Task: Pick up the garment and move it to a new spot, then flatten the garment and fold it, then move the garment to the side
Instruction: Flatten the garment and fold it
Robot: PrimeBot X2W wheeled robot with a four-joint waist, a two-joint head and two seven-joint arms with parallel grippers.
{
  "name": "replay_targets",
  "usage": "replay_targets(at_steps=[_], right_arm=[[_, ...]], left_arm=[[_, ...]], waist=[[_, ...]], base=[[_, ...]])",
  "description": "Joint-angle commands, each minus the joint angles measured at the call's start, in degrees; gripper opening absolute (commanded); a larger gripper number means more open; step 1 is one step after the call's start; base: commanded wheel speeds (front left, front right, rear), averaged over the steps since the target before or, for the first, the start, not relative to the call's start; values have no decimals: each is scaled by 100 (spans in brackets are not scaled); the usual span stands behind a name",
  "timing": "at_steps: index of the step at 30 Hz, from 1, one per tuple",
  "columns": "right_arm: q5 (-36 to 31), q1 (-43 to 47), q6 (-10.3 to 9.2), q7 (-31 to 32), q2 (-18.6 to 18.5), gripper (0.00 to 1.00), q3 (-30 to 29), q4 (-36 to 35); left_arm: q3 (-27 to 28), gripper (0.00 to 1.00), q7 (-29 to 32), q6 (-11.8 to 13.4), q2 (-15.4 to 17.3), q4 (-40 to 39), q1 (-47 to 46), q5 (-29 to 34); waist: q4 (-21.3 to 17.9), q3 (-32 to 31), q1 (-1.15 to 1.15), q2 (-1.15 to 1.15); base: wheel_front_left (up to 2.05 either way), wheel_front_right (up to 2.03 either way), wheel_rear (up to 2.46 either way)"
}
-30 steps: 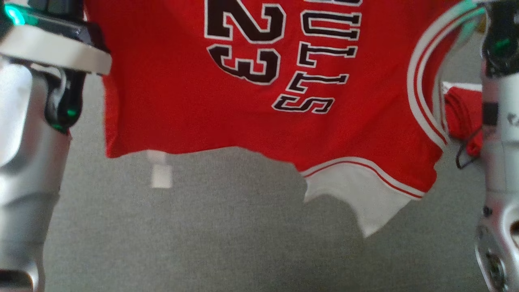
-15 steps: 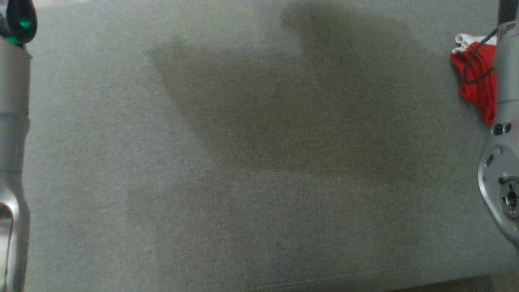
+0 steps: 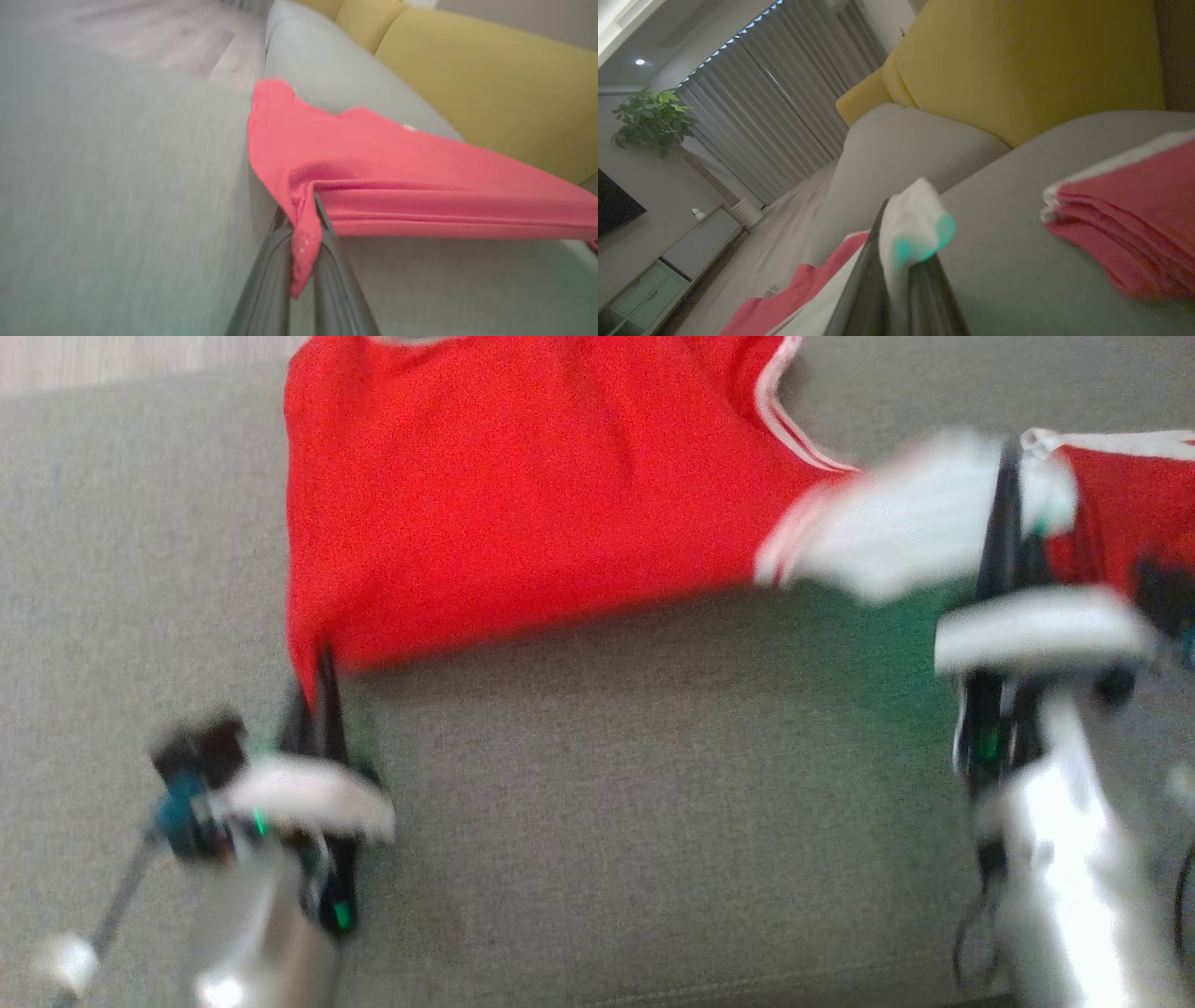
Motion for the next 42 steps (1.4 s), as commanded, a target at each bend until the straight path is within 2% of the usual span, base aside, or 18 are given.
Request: replay_targets(at_steps=[1, 8, 15, 18, 23, 29, 35, 42], right_arm=[[163, 166, 0, -71, -38, 0, 49, -354], [684, 2097, 0, -72, -36, 0, 258, -940], [769, 3251, 0, -72, -130, 0, 501, -1231], [905, 3702, 0, -59, -175, 0, 394, -1448], [985, 3646, 0, -11, -136, 0, 377, -1734], [1082, 3049, 0, 151, -67, 0, 496, -1861], [946, 2346, 0, 290, -41, 0, 543, -1502], [753, 1508, 0, 284, -36, 0, 510, -704]], left_arm=[[352, 0, -32, 17, 169, -100, 117, 2], [441, 0, -32, -15, -134, -51, 1630, 332], [680, 0, -32, -17, -274, -399, 2542, 240], [693, 0, -32, -18, -311, -791, 3014, 194], [357, 0, -32, -18, -316, -1113, 2946, 73], [25, 0, -32, -18, -317, -1430, 2430, 50], [-91, 0, -32, -18, -317, -1283, 1829, 100], [-35, 0, -32, -18, -317, -871, 1219, 92]], waist=[[-54, -121, 1, 0], [-241, -602, 1, 0], [-300, -1169, 1, 0], [-230, -1330, 1, 0], [-96, -1280, 1, 0], [14, -1032, 1, 0], [73, -746, 1, 0], [127, -465, 1, 0]], base=[[0, 0, 0], [0, 0, 0], [0, 0, 0], [0, 0, 0], [0, 0, 0], [0, 0, 0], [0, 0, 0], [0, 0, 0]])
